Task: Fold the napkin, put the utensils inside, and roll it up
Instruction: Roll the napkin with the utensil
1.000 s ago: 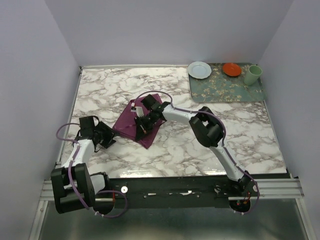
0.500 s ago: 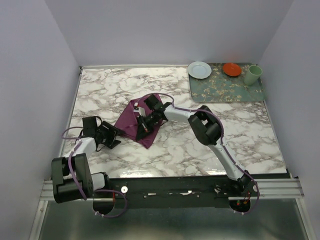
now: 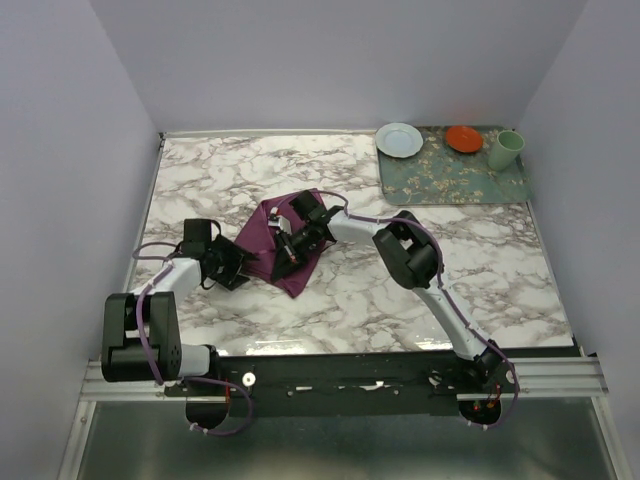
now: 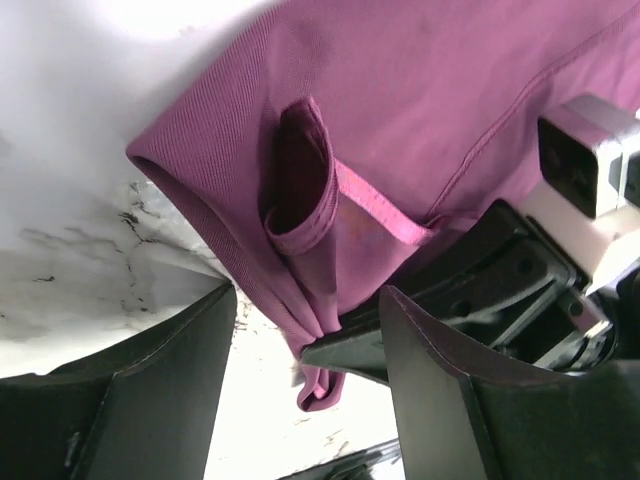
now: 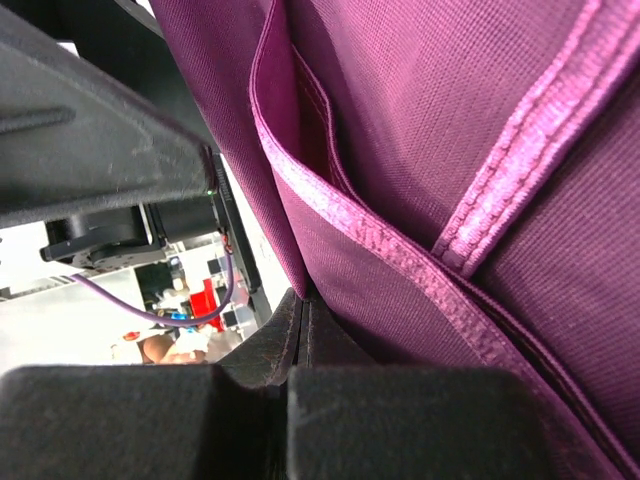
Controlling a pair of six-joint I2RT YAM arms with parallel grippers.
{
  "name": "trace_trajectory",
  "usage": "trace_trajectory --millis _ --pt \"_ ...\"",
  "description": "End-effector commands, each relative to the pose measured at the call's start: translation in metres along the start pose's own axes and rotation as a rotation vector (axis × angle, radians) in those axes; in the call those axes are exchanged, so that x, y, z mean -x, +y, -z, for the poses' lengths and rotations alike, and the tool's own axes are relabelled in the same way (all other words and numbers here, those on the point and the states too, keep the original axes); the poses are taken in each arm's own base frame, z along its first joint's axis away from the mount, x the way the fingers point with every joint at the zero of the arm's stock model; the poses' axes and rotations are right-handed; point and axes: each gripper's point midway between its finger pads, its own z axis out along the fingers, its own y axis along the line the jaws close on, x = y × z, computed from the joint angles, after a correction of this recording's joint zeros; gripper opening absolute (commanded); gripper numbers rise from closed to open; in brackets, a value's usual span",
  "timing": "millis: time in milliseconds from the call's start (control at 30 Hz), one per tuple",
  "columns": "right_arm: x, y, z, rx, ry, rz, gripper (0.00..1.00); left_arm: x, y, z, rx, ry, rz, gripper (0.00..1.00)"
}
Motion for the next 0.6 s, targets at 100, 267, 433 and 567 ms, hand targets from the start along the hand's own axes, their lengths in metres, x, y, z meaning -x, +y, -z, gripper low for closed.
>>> trace_trajectory --millis 100,267,433,567 --pt "-0.003 -0.025 -0.009 -0.033 0.000 -0.059 0.00 0.009 0.019 -0.006 0.188 -0.039 0.005 0.60" --pt "-0.001 -0.021 -0.008 -0.022 -0.009 -0.047 0.01 0.003 0.025 -0.011 0.248 -0.033 -0.020 0.51" --pt "0.001 -0.018 -0.008 -0.024 -0.016 -0.032 0.00 0.009 0.028 -0.009 0.307 -0.044 -0.049 0.39" --pt "0.000 -0.016 -0.007 -0.018 -0.018 -0.027 0.01 0.017 0.025 -0.006 0.353 -0.054 -0.101 0.33"
